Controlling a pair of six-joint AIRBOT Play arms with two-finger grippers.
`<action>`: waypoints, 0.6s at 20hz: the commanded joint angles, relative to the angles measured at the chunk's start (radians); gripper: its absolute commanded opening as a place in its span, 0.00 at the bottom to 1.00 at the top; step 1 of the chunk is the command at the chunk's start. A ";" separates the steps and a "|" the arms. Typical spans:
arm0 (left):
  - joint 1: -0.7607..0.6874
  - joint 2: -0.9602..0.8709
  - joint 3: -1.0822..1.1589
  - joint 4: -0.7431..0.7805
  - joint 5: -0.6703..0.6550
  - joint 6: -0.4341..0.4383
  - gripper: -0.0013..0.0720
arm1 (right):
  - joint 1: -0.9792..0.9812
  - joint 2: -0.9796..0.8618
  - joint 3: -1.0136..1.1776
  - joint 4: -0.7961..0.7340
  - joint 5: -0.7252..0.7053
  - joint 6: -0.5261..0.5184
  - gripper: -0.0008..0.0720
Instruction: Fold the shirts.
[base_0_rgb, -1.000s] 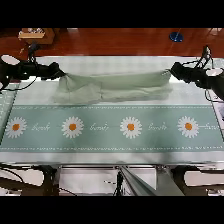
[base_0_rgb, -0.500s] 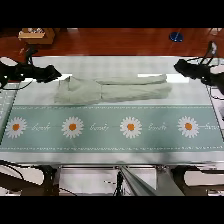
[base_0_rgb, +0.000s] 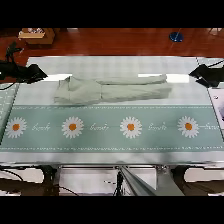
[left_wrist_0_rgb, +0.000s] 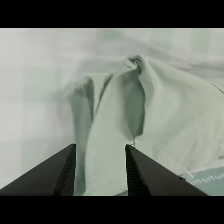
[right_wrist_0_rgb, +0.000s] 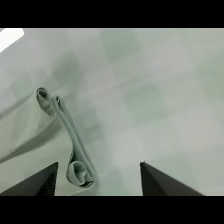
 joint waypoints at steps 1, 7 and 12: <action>-0.039 0.008 0.001 0.009 -0.031 0.000 0.51 | -0.020 -0.093 0.008 0.171 0.105 -0.010 0.84; -0.100 0.008 0.001 0.008 -0.031 0.018 0.51 | 0.058 -0.193 0.008 0.166 0.043 0.025 0.83; -0.121 0.008 0.001 0.008 -0.031 0.018 0.51 | 0.165 -0.265 0.008 0.202 0.010 0.034 0.81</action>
